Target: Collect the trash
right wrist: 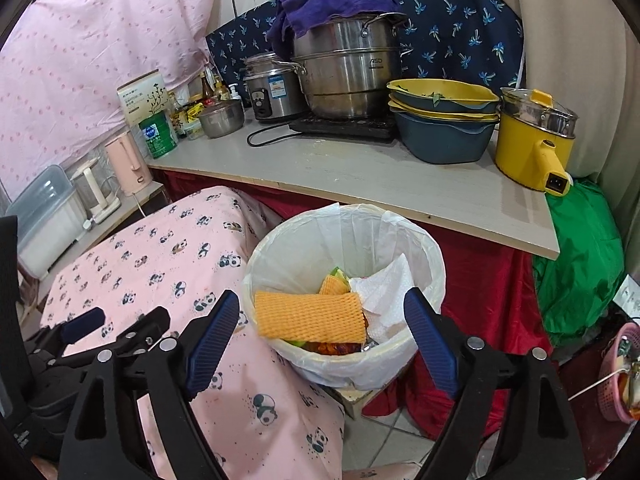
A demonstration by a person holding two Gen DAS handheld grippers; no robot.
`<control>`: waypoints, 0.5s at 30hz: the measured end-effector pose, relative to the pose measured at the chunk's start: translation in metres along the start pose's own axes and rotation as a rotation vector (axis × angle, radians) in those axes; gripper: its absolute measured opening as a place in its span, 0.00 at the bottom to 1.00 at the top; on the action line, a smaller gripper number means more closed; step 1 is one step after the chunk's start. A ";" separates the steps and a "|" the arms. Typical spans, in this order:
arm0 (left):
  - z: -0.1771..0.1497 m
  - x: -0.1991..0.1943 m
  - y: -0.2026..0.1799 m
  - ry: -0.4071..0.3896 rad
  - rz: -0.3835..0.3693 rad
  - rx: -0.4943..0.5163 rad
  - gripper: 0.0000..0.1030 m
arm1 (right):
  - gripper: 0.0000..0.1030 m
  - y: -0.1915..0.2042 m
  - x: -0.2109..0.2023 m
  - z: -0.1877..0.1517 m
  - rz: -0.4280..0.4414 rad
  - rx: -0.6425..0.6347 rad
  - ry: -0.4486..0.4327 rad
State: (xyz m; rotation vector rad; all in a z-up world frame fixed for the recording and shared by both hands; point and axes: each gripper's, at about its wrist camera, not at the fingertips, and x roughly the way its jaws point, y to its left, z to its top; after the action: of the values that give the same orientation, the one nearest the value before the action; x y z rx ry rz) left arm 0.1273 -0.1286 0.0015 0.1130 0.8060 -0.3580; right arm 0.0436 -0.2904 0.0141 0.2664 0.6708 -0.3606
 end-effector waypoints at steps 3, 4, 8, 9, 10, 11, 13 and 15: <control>-0.006 -0.005 0.004 -0.002 0.007 -0.013 0.88 | 0.82 0.001 -0.004 -0.005 -0.006 -0.013 0.005; -0.008 -0.007 0.005 -0.005 0.011 -0.014 0.88 | 0.82 0.002 -0.005 -0.008 -0.007 -0.016 0.009; -0.017 -0.013 0.006 -0.018 0.032 -0.004 0.90 | 0.83 0.004 -0.008 -0.014 0.002 -0.020 0.024; -0.019 -0.015 0.006 -0.020 0.036 -0.002 0.90 | 0.84 0.004 -0.009 -0.016 -0.002 -0.027 0.025; -0.022 -0.016 0.006 -0.020 0.039 -0.002 0.90 | 0.84 0.005 -0.011 -0.017 -0.010 -0.035 0.023; -0.024 -0.017 0.007 -0.019 0.040 -0.004 0.90 | 0.87 0.007 -0.012 -0.018 -0.016 -0.043 0.022; -0.028 -0.018 0.007 -0.015 0.044 -0.010 0.91 | 0.94 0.008 -0.015 -0.022 -0.019 -0.048 0.020; -0.031 -0.018 0.009 -0.009 0.048 -0.018 0.91 | 0.94 0.008 -0.017 -0.025 -0.015 -0.049 0.017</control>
State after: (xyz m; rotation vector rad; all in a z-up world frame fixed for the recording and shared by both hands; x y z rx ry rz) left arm 0.0974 -0.1083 -0.0073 0.1137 0.7959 -0.3054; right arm 0.0209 -0.2700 0.0076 0.2184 0.6975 -0.3563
